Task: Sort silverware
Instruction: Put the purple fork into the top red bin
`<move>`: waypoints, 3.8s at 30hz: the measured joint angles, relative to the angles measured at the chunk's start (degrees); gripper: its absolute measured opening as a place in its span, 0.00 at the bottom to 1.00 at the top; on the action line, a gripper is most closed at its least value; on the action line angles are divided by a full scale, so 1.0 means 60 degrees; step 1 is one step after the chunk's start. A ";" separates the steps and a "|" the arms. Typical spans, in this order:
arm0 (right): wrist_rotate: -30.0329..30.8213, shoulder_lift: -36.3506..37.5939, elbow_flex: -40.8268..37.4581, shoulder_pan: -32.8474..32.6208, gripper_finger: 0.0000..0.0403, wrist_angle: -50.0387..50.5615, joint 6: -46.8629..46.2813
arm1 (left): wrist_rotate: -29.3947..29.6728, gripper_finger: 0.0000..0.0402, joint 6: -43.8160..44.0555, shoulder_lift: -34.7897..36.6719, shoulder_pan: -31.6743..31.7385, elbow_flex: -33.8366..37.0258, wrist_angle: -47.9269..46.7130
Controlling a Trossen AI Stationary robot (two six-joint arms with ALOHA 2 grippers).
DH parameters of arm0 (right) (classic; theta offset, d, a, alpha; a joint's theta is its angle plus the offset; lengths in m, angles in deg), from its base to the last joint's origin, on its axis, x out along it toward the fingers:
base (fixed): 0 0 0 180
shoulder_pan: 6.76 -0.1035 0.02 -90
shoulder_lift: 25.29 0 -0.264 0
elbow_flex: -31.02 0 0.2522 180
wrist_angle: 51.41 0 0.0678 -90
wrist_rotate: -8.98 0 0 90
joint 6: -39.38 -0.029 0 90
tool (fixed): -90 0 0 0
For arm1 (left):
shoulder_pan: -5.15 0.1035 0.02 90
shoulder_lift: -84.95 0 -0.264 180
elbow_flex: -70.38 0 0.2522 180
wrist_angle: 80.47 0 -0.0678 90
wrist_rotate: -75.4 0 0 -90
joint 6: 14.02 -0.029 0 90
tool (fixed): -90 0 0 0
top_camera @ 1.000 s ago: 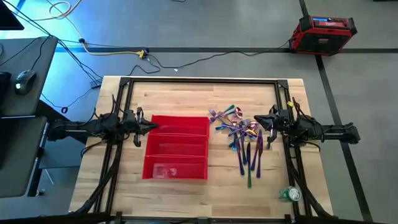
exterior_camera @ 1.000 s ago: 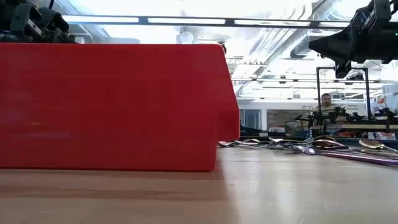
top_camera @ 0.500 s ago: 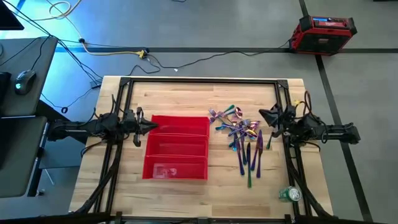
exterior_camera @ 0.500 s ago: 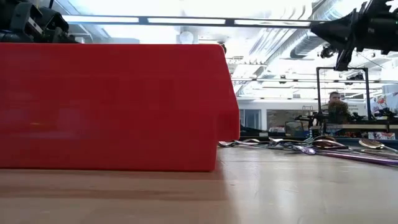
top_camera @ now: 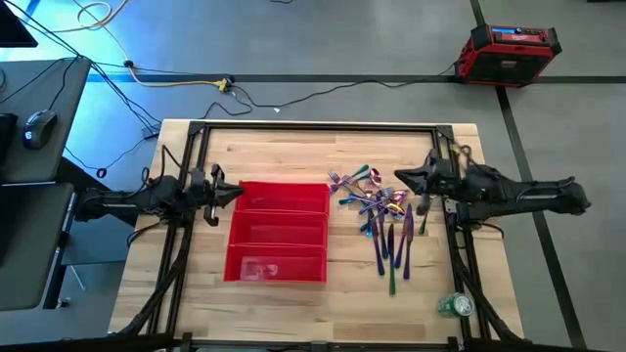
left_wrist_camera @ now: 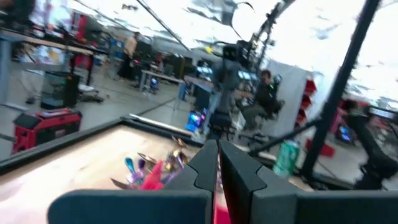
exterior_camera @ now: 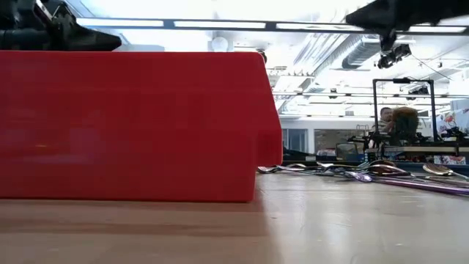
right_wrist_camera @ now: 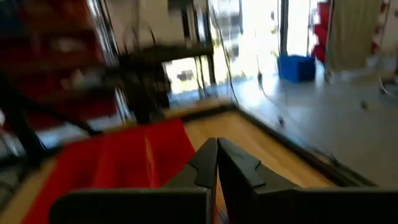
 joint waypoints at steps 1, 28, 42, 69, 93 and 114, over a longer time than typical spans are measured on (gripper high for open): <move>-0.0014 -0.0571 0.0471 0.0051 0.00 0.0663 0.0000 | 0.0172 0.00 0.0006 0.0003 0.0001 0.0000 0.0085; -0.2728 -0.8311 0.2711 0.0752 0.52 0.4687 -0.6113 | 0.2443 0.00 0.1587 -0.0135 -0.0007 0.0000 0.0189; -0.1651 -1.1004 0.3365 0.0559 0.40 0.4503 -0.6710 | 0.2407 0.00 0.1746 -0.0994 -0.0007 0.0000 0.0230; -0.3327 -0.7935 0.3292 0.1707 0.00 0.7654 -0.6439 | 0.2141 0.00 0.1922 -0.1113 -0.0011 0.0000 0.0218; -0.5254 -1.0028 0.7756 0.2047 0.00 0.5159 -0.0328 | 0.2257 0.00 0.1524 -0.1122 -0.0011 0.0000 0.0403; -0.4783 -1.7519 1.6698 0.1415 0.00 0.9502 0.2286 | 0.1627 0.00 0.1477 -0.1122 -0.0009 0.0000 0.0169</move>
